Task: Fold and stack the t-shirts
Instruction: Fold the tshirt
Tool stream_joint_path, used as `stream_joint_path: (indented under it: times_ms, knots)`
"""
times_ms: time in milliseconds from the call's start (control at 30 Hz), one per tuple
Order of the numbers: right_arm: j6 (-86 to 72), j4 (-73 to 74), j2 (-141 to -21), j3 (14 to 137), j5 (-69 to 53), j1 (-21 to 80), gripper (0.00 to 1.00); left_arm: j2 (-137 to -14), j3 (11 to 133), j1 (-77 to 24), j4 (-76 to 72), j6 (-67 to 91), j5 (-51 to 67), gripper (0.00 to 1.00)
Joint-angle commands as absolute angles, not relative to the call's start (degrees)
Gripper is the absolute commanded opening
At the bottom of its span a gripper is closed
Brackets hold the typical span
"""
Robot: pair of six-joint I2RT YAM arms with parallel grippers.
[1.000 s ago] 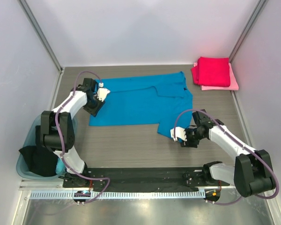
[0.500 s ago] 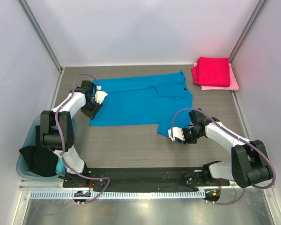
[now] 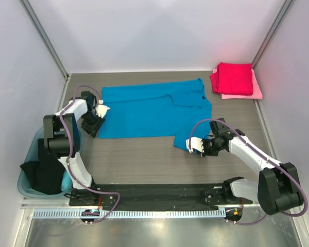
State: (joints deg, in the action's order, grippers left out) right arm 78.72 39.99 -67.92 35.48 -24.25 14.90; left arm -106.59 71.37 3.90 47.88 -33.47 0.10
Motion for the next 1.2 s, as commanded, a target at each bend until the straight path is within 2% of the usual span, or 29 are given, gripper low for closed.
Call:
stream_joint_path:
  times_ms: [0,300,600,933,1167]
  knots:
    - [76.99,40.17,-68.55,37.79,-23.82,15.21,0.01,-108.71,76.10,4.74,53.33,-32.61,5.26,0.39]
    - [76.38,39.73,-69.96,38.06,-23.55,15.29,0.01,-107.93,75.76,4.83,53.35,-28.92,8.79,0.43]
    - [76.11,38.59,-71.80,38.41,-23.56,15.38,0.01,-106.44,75.59,4.83,54.93,-27.86,10.37,0.41]
    - [75.76,37.79,-72.51,37.88,-23.82,15.56,0.01,-98.97,75.59,4.13,53.35,-22.68,6.15,0.41]
    - [75.59,37.53,-73.30,38.32,-23.82,15.64,0.01,-103.26,75.23,2.46,57.04,-20.92,8.35,0.43]
